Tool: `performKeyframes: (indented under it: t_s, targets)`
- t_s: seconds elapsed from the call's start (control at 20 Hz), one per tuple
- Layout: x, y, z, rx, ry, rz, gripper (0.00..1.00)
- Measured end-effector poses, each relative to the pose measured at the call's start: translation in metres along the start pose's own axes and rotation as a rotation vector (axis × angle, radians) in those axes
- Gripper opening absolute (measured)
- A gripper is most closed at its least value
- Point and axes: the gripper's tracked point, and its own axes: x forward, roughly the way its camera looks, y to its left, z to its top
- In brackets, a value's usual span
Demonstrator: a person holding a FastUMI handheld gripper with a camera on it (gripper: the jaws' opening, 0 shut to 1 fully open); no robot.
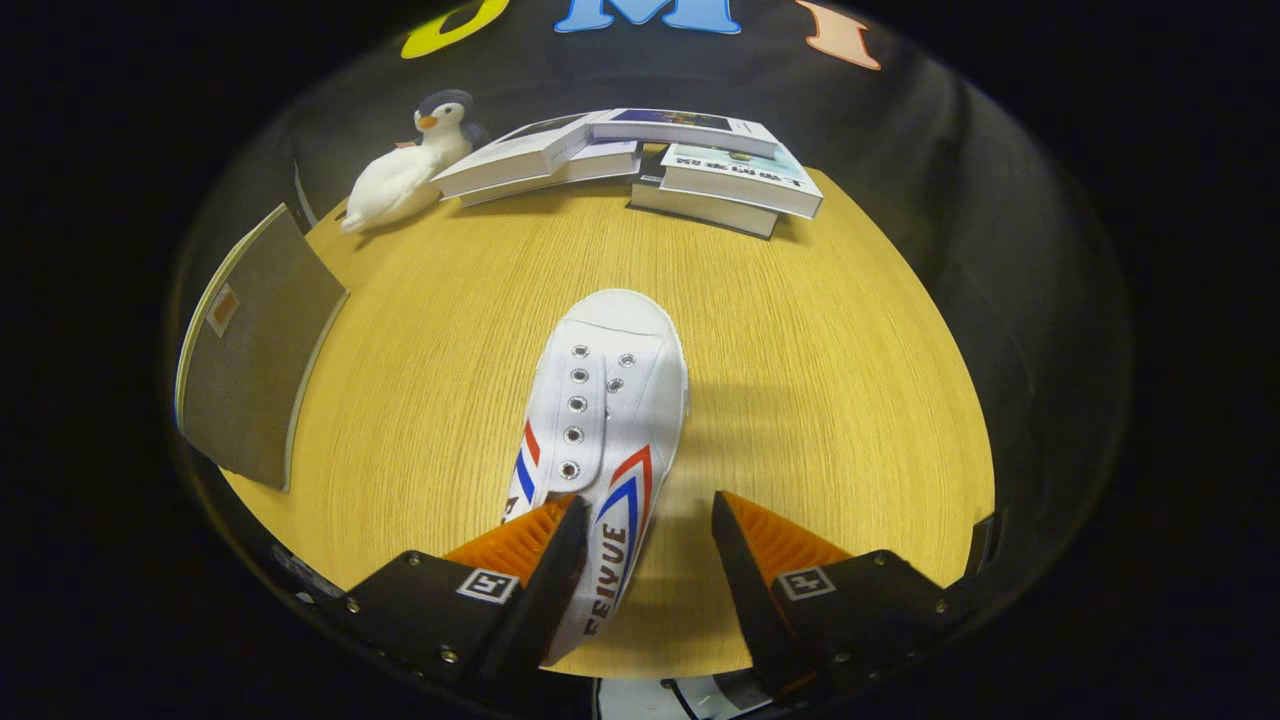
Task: Open the storage box then place both shoes into the box .Put the left shoe in first, then the right shoe, with the right side of both shoes facing outward in a uniform manner.
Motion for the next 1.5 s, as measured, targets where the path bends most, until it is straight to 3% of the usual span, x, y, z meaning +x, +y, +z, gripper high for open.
performKeyframes:
  t_s: [0.15, 0.2, 0.3, 0.45, 0.8, 1.05, 1.5]
  targets:
    - [0.001, 0.008, -0.001, 0.007, -0.005, 0.002, 0.37]
    - [0.001, -0.003, -0.001, 0.004, -0.009, -0.059, 0.33]
    - [0.0, 0.0, 0.001, 0.084, -0.011, -0.044, 0.02]
    - [-0.007, 0.007, 0.003, 0.199, -0.036, 0.021, 0.0]
    - [-0.034, 0.024, 0.025, 0.262, -0.077, 0.075, 0.0]
    - [-0.042, 0.044, 0.024, 0.219, -0.035, 0.105, 0.0]
    - [-0.07, 0.085, 0.055, 0.241, -0.121, 0.229, 0.0]
